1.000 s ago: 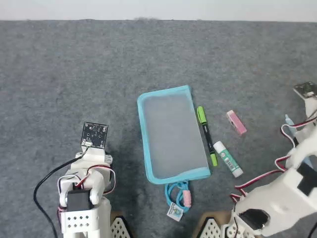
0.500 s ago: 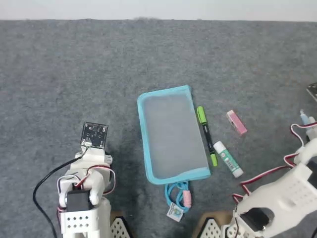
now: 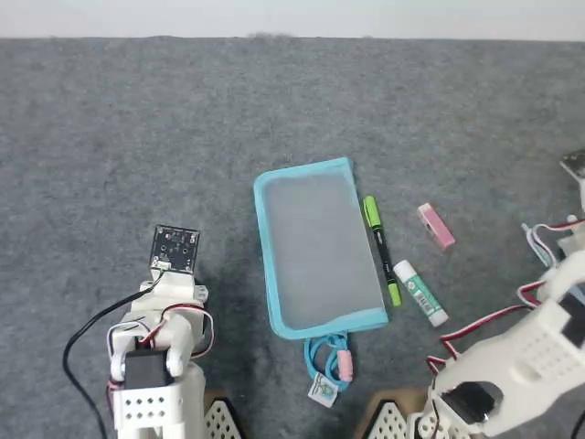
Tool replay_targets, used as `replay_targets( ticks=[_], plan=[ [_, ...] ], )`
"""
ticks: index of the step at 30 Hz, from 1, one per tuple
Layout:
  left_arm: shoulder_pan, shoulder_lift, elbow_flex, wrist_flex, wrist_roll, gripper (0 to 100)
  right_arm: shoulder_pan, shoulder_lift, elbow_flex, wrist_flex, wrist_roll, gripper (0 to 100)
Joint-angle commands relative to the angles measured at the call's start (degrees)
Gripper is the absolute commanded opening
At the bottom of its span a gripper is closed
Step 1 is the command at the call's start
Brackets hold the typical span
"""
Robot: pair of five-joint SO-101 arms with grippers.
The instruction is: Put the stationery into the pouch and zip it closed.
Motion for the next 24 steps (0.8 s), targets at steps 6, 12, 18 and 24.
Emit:
replay_targets(
  ticks=[6, 12, 18, 24],
  plan=[
    [-0.4, 0.3, -0.3, 0.3, -0.7, 2, -22.9, -23.2, 8.4, 15.3, -16.9, 10.1],
    [-0.4, 0.3, -0.3, 0.3, -0.7, 2, -45.1, -34.2, 27.1, 6.1, -32.9, 12.4],
    [-0.4, 0.3, -0.3, 0.3, -0.7, 2, -54.4, -30.8, 31.2, -2.9, -46.1, 13.1],
    [-0.4, 0.3, -0.3, 0.3, -0.7, 2, -54.9, -21.9, 31.1, -8.0, -48.4, 13.1]
  ],
)
